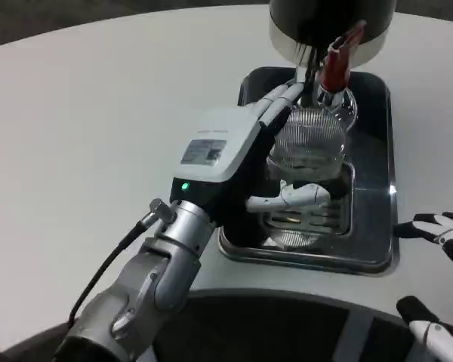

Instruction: Grasp the cup under the faucet to collect the drink, then remove the cup.

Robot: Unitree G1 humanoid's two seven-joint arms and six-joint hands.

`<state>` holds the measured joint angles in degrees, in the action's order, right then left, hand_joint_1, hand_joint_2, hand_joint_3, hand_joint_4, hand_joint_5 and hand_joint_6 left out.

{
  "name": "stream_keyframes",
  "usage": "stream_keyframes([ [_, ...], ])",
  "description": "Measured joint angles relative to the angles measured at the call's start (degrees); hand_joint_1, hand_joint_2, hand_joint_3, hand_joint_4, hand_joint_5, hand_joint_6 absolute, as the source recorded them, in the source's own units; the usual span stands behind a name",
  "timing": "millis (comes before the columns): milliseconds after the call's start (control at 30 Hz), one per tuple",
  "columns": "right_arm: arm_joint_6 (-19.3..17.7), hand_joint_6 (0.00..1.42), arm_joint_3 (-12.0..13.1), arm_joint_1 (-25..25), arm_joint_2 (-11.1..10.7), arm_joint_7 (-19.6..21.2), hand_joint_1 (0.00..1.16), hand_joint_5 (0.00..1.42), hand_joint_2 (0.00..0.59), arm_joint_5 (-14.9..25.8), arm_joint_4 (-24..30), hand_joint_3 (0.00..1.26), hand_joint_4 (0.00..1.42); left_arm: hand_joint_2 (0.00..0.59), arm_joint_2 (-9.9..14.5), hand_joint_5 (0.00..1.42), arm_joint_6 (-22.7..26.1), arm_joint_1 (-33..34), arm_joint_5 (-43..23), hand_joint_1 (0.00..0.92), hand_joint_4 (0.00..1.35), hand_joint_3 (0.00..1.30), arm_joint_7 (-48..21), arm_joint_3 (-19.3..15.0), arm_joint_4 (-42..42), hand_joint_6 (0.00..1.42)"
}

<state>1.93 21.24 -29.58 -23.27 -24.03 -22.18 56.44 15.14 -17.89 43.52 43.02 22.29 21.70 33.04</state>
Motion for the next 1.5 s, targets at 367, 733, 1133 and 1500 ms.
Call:
stream_keyframes([
  [367, -1.3, 0.05, -0.4, -1.9, 0.5, -0.1, 0.45, 0.05, 0.428, 0.0, 0.2, 0.23, 0.12, 0.08, -0.6, 0.27, 0.7, -0.8, -2.5, 0.084, 0.07, 0.08, -1.6, -1.3, -3.7, 0.46],
  [733, -1.4, 0.05, -1.2, -1.6, 0.6, -0.3, 0.45, 0.06, 0.428, 0.0, 0.3, 0.23, 0.12, 0.087, 0.0, 0.29, -0.3, -4.4, -4.2, 0.072, 0.08, 0.1, -1.9, -3.6, -10.4, 0.47],
  [1133, -1.3, 0.05, -1.3, 0.4, 0.4, -0.3, 0.45, 0.06, 0.428, 0.0, 0.1, 0.24, 0.12, 0.09, 2.3, 0.31, -2.8, -11.2, -7.3, 0.072, 0.11, 0.13, -3.7, -7.6, -23.5, 0.47],
  [1500, -0.6, 0.05, -2.1, 2.5, 0.5, -0.4, 0.45, 0.06, 0.428, -0.1, -0.4, 0.24, 0.12, 0.103, 4.4, 0.33, -3.5, -21.8, -15.3, 0.044, 0.21, 0.21, -10.7, -15.8, -40.8, 0.49],
])
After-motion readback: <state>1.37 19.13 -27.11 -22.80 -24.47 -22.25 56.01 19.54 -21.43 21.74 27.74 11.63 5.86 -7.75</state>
